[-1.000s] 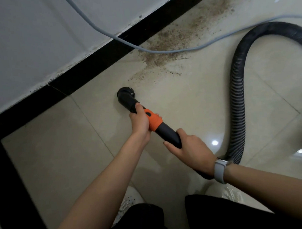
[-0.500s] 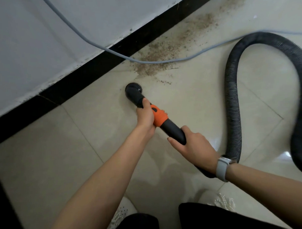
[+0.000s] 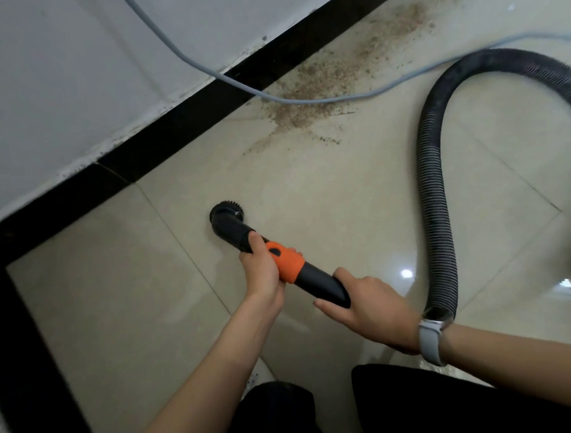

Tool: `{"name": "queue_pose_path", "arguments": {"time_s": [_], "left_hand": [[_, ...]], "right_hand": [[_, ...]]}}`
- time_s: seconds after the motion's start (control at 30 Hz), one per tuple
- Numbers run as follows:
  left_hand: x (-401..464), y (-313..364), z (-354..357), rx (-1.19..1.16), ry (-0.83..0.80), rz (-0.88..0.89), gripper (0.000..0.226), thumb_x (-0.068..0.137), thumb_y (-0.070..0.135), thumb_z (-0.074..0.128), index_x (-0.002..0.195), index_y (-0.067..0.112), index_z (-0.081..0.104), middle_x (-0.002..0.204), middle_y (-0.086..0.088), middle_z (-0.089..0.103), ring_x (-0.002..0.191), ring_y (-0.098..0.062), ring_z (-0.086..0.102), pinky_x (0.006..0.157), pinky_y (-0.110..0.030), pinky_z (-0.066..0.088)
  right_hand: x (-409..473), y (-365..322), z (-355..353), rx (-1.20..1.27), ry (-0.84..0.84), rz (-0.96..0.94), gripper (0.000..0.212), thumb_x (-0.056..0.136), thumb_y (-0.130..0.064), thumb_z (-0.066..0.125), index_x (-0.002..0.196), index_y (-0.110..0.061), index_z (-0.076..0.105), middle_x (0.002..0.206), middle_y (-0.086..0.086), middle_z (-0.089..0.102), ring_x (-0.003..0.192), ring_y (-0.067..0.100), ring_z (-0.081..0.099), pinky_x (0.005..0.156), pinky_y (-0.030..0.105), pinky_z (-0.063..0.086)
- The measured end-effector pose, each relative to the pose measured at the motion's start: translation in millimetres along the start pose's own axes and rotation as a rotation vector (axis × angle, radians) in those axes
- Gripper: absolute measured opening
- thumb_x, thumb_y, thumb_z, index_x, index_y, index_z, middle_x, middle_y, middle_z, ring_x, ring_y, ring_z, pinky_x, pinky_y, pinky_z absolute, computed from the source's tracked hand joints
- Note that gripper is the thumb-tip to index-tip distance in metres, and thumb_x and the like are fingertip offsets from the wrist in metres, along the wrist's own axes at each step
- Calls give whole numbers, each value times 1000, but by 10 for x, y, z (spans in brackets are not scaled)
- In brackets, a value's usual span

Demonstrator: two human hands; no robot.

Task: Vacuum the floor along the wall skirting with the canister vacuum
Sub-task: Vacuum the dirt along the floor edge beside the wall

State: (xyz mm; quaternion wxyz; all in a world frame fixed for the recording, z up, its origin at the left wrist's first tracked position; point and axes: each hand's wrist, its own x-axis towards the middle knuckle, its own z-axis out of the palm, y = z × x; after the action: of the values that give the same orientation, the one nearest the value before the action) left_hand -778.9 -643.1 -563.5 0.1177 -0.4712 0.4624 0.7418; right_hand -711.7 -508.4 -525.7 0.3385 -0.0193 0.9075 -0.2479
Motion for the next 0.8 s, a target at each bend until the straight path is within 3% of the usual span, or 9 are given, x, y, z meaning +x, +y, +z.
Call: {"name": "queue_pose_path", "arguments": {"time_s": [0.1, 0.17, 0.27, 0.3, 0.4, 0.53, 0.6, 0.7, 0.8], "left_hand": [[7, -70, 265, 45, -67, 0, 29, 102, 30, 37, 115, 4, 35, 73, -12, 47, 39, -16, 57, 38, -27, 51], [24, -124, 477, 102, -123, -16, 26, 102, 31, 37, 108, 6, 34, 73, -12, 46, 50, -24, 58, 45, -31, 54], [61, -225, 768, 218, -198, -42, 30, 99, 37, 41, 106, 8, 36, 92, -20, 56, 86, -36, 63, 81, -52, 55], [69, -246, 843, 239, -224, -54, 31, 99, 37, 42, 107, 8, 36, 95, -21, 57, 90, -37, 63, 87, -55, 52], [40, -238, 982, 220, -298, -74, 31, 99, 36, 42, 105, 7, 36, 83, -12, 52, 84, -33, 60, 85, -55, 52], [157, -180, 792, 260, -171, 27, 41, 83, 50, 48, 91, 10, 43, 81, -15, 55, 93, -42, 64, 87, -60, 49], [186, -92, 557, 224, -65, 72, 38, 90, 44, 49, 96, 6, 43, 75, -13, 52, 82, -38, 64, 83, -59, 52], [188, 40, 181, 68, 8, 59, 29, 101, 30, 40, 105, 2, 39, 68, -12, 47, 47, -22, 59, 50, -36, 56], [200, 157, 5, 16, 29, 56, 30, 102, 31, 38, 109, 2, 39, 69, -13, 48, 36, -13, 57, 39, -27, 51]], "right_hand": [[-64, 127, -55, 68, 80, 87, 35, 89, -55, 49, 92, -23, 37, 76, 1, 53, 81, 29, 61, 63, 34, 41], [-101, 228, -106, 122, 155, 152, 35, 88, -54, 52, 92, -21, 40, 74, 2, 54, 80, 31, 61, 65, 35, 43], [-149, 365, -169, 150, 249, 241, 35, 88, -52, 53, 90, -20, 40, 69, 0, 52, 77, 31, 60, 61, 34, 39], [-158, 395, -180, 147, 275, 264, 35, 88, -52, 53, 89, -19, 39, 67, -1, 50, 76, 31, 59, 59, 34, 37], [-156, 409, -180, 156, 326, 308, 35, 89, -52, 52, 87, -21, 38, 62, -6, 46, 69, 28, 52, 58, 33, 33], [-109, 287, -168, 206, 257, 235, 34, 87, -54, 53, 89, -22, 40, 69, 1, 55, 74, 30, 58, 63, 36, 42], [-50, 188, -157, 163, 172, 156, 36, 87, -56, 51, 92, -22, 40, 78, 6, 59, 80, 31, 61, 66, 36, 43], [78, 6, -109, 31, 53, 25, 36, 90, -57, 48, 95, -23, 37, 93, 8, 64, 88, 30, 60, 64, 34, 37], [203, -126, -61, -19, 16, -27, 39, 91, -57, 47, 103, -20, 41, 101, 9, 65, 92, 31, 60, 66, 33, 37]]}}
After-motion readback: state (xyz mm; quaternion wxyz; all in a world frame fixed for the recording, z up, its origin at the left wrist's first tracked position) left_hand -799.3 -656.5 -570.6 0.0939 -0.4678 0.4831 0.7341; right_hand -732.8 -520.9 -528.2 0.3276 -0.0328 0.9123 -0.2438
